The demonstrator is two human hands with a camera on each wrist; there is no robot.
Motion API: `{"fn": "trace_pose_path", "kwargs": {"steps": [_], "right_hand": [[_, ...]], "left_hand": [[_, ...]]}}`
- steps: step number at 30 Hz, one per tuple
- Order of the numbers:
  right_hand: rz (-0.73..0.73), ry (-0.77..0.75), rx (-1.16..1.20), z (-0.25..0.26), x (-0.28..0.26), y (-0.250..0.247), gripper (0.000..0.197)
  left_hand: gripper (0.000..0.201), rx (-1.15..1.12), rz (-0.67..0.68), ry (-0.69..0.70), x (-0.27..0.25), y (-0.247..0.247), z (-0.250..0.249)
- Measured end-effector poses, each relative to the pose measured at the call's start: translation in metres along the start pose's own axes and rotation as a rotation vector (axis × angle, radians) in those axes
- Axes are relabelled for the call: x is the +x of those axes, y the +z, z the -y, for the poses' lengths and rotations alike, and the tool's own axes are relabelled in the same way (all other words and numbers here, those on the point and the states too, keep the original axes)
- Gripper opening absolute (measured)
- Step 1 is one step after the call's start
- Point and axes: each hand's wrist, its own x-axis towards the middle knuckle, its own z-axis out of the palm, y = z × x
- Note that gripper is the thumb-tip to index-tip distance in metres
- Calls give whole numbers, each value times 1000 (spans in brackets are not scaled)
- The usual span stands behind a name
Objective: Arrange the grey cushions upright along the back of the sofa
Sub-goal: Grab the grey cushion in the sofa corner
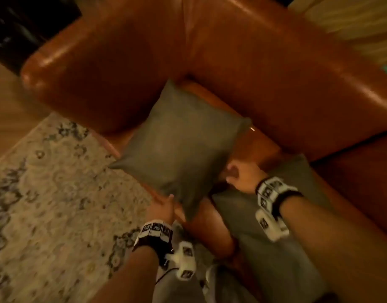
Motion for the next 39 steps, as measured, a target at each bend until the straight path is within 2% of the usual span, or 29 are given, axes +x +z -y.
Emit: {"fn": "trace_pose_path", "kwargs": {"steps": [2, 4, 6, 9, 11, 14, 17, 19, 22, 24, 26, 29, 32, 35, 37, 39], "right_hand": [[-89, -14, 13, 26, 47, -14, 55], [-128, -9, 57, 50, 86, -42, 71], [-99, 26, 27, 57, 117, -54, 83], [-19, 98, -79, 51, 134, -51, 88], [-14, 167, -91, 48, 129, -36, 84], [-31, 321, 98, 40, 95, 6, 77], [25, 393, 418, 34, 52, 52, 80], [3, 430, 524, 31, 40, 59, 77], [-325, 404, 476, 28, 60, 23, 61], [-439, 360, 467, 28, 84, -9, 69], [-385, 493, 619, 26, 105, -19, 87], [-351, 699, 869, 38, 105, 10, 99], [-382, 777, 994, 57, 77, 44, 95], [-405, 855, 1070, 47, 60, 51, 86], [-444, 890, 1083, 27, 64, 41, 83], [-460, 921, 1116, 8, 76, 28, 84]], "left_hand": [[98, -181, -10, -59, 23, 4, -7], [122, -357, 26, -45, 44, 9, -14], [125, -451, 51, -24, 69, 15, -18], [119, -439, 94, -57, 108, 13, -26], [116, -381, 67, -21, 106, -4, -51], [85, -157, -47, 240, 97, -39, -103], [72, 92, 2, 450, 114, -72, -140], [67, 193, 19, 493, 124, -85, -158], [71, 248, -30, 505, 128, -88, -177], [90, 246, 66, 491, 129, -74, -188], [106, 326, 149, 465, 128, -56, -200], [104, 412, 194, 511, 132, -38, -220], [99, 554, 255, 595, 140, -42, -233], [96, 654, 281, 620, 155, -48, -250], [93, 627, 202, 593, 163, -46, -268], [90, 566, 170, 503, 166, -37, -286]]}}
